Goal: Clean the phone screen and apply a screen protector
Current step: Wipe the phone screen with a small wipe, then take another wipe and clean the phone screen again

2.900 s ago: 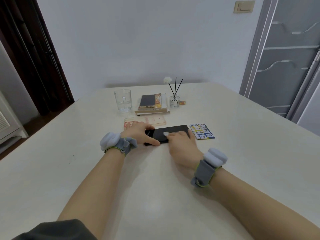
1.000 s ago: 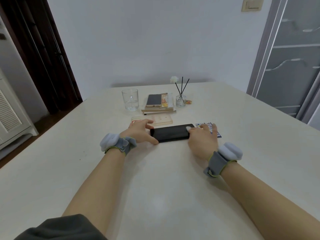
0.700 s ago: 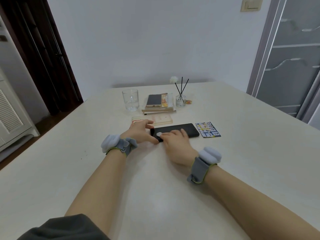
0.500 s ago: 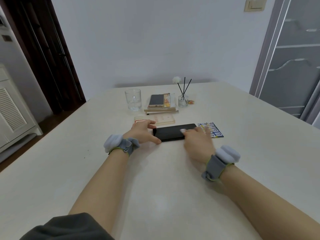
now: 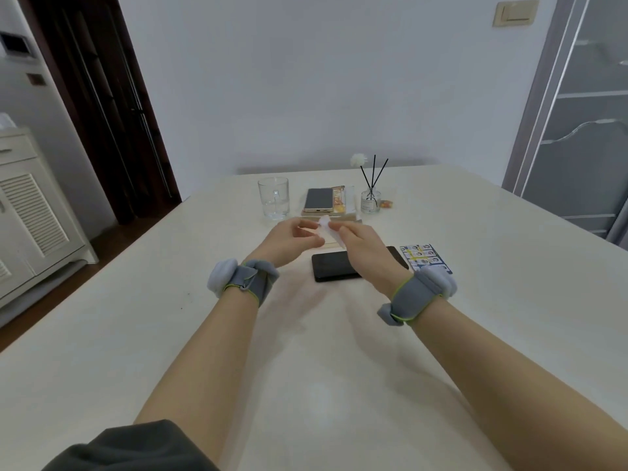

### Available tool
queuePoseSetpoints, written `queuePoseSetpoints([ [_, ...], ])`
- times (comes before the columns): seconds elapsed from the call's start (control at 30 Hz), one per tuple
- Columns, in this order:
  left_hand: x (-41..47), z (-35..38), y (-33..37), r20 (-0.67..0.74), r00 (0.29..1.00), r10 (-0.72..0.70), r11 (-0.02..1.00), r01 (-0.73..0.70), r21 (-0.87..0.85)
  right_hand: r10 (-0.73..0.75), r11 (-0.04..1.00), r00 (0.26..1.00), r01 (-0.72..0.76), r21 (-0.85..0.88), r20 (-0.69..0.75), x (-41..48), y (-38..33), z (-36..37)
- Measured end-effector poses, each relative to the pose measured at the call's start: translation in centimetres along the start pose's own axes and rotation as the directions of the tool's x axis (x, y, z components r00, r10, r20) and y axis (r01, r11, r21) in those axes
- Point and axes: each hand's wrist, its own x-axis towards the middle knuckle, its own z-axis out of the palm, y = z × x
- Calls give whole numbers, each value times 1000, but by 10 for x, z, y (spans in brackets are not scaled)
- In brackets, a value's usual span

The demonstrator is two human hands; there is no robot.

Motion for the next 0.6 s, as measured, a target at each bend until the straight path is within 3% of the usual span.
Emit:
queuePoseSetpoints([
  [0.1, -1, -6, -4, -89, 996, -26, 983, 9, -181, 4, 994, 999, -8, 113, 36, 9, -12, 14],
  [0.33, -5, -17, -19, -214, 965, -153, 886, 38, -461, 8, 986, 1000, -13, 169, 29, 26, -10, 43],
  [0.6, -6, -19, -27, -212, 951, -225, 858, 90, -506, -2, 982, 1000, -3, 191, 24, 36, 2, 55],
])
